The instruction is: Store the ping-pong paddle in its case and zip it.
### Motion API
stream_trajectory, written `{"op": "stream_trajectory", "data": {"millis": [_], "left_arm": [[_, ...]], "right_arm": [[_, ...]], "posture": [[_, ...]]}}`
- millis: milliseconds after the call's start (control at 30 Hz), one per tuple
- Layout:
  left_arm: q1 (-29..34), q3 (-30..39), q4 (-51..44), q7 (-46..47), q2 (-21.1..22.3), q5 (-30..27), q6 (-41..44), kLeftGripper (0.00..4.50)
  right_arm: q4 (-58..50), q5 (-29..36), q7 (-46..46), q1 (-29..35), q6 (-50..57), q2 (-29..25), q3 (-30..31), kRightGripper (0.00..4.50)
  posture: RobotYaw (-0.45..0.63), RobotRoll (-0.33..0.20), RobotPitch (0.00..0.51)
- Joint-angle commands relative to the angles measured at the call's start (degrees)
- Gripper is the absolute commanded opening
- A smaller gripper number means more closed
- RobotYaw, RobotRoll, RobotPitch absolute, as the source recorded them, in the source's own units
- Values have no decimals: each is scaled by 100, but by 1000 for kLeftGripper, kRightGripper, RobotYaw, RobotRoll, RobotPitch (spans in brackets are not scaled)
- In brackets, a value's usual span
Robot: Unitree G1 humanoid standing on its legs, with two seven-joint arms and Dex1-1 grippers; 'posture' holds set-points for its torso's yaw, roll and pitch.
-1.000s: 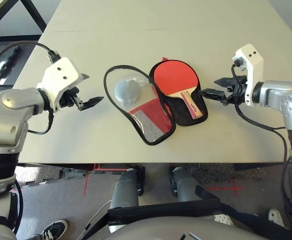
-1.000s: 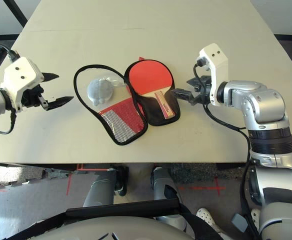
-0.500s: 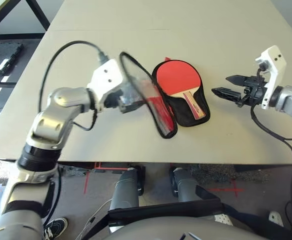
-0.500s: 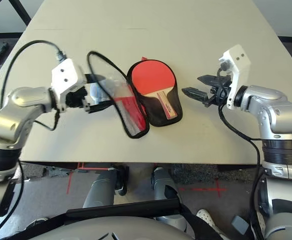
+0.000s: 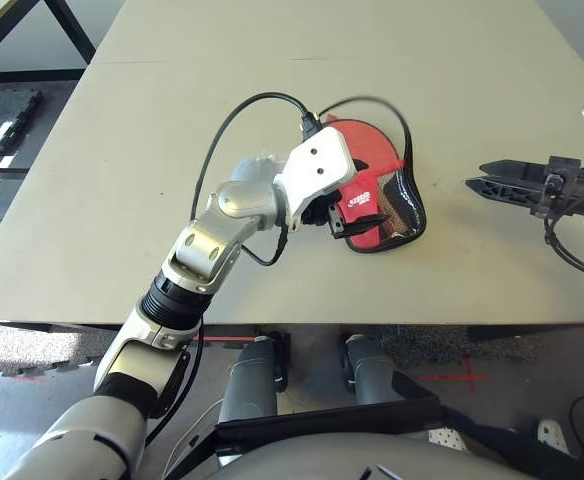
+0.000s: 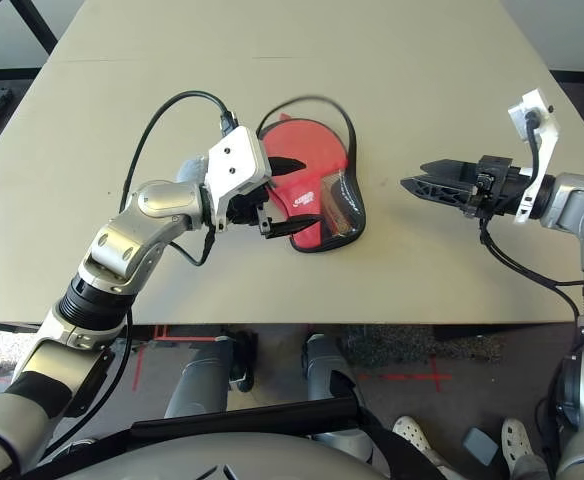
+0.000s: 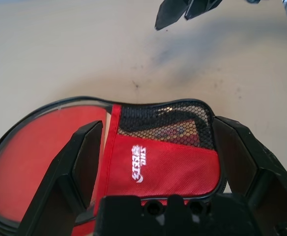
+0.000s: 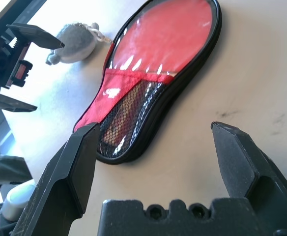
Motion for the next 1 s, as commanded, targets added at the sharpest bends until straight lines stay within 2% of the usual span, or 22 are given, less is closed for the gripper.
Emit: {"op": "stream_trajectory", "data": {"millis": [33,267,600,1000], "left_arm": [[102,111,-14,-70,216,69,-58,4500],[182,202,-108,-76,417,37,-9,4500],[237,196,-201,-78,490,41,48,4500],[289,209,-276,-69,516,28,113,4500]], "right_arm": [[62,-44,-21,-26,241,34,233,4485],[302,-204,-515,-330,685,602,653,4485],[755,-473,-1034,-623,721,1363,924,4485],[869,-581,-1068,-736,771,1754,1019,4485]], "posture": [[-14,0,215],[0,0,220],[9,0,226],[17,0,231]]}}
